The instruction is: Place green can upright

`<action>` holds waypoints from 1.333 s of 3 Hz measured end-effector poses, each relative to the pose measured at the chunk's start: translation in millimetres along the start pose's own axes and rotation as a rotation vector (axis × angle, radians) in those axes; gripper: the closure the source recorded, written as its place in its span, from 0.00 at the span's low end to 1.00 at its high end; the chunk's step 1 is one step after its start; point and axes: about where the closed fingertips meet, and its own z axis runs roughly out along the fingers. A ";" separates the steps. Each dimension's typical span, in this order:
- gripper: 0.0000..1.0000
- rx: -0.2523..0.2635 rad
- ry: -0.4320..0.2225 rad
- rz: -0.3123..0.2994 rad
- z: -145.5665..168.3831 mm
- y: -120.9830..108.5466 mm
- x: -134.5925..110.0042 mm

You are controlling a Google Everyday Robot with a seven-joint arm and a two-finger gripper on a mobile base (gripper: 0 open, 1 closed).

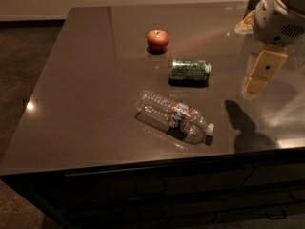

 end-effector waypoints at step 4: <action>0.00 -0.072 -0.088 -0.133 76.2 -104.2 -18.1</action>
Offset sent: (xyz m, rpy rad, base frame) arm 0.1091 -0.0035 -0.0228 0.0627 0.0402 0.1226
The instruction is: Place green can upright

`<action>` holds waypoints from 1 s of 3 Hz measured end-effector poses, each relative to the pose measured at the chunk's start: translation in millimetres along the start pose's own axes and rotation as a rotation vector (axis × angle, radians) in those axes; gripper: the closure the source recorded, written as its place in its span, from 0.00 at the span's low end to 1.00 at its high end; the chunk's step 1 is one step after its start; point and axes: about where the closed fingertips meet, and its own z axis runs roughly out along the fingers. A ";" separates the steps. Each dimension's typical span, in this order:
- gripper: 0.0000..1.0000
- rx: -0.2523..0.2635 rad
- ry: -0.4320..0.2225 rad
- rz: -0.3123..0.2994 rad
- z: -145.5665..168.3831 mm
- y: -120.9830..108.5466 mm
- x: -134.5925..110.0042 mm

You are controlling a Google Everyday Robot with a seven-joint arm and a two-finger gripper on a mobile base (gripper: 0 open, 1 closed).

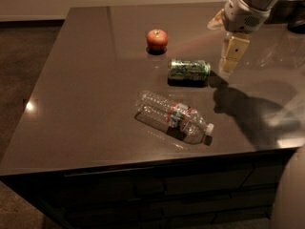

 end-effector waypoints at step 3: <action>0.00 -0.093 0.068 -0.029 56.7 -17.9 3.4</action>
Offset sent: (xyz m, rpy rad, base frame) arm 0.0303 0.0004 -0.0509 -0.1106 0.1379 0.0572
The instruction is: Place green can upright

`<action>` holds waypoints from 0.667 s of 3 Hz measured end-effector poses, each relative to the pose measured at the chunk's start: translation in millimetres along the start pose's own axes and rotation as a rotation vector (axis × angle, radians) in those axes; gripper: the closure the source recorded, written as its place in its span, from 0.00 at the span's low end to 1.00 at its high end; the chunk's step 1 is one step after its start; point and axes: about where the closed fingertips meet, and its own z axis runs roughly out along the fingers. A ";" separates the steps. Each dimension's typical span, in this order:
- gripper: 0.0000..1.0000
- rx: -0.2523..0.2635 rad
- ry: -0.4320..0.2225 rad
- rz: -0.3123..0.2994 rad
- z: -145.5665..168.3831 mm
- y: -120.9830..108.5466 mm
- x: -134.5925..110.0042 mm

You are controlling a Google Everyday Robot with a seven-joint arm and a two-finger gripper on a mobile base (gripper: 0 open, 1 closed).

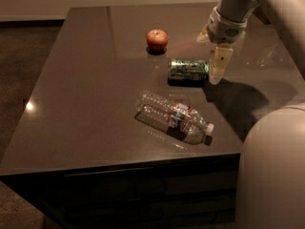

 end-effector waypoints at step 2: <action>0.00 -0.060 0.017 0.013 22.0 14.6 -8.7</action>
Offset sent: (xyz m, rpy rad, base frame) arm -0.0391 0.0130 -0.0281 -0.0488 0.1492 -0.0005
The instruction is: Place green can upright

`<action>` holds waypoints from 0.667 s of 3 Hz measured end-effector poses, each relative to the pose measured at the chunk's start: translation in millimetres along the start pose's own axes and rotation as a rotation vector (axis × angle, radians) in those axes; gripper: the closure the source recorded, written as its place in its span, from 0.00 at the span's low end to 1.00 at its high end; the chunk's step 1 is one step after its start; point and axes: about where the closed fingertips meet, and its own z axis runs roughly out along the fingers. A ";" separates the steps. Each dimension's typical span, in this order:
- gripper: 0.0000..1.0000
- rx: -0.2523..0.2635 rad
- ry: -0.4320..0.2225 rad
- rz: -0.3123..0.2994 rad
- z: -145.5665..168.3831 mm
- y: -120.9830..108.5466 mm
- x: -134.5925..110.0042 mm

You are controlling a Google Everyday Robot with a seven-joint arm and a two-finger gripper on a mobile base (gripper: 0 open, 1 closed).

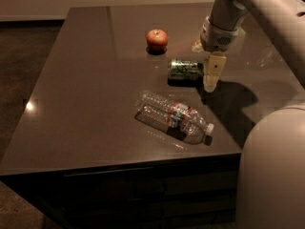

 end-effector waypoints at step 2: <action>0.42 -0.027 0.039 0.025 10.6 7.2 -3.2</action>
Offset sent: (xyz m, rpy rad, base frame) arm -0.0257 -0.0001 -0.0087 -0.0837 0.0948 -0.0281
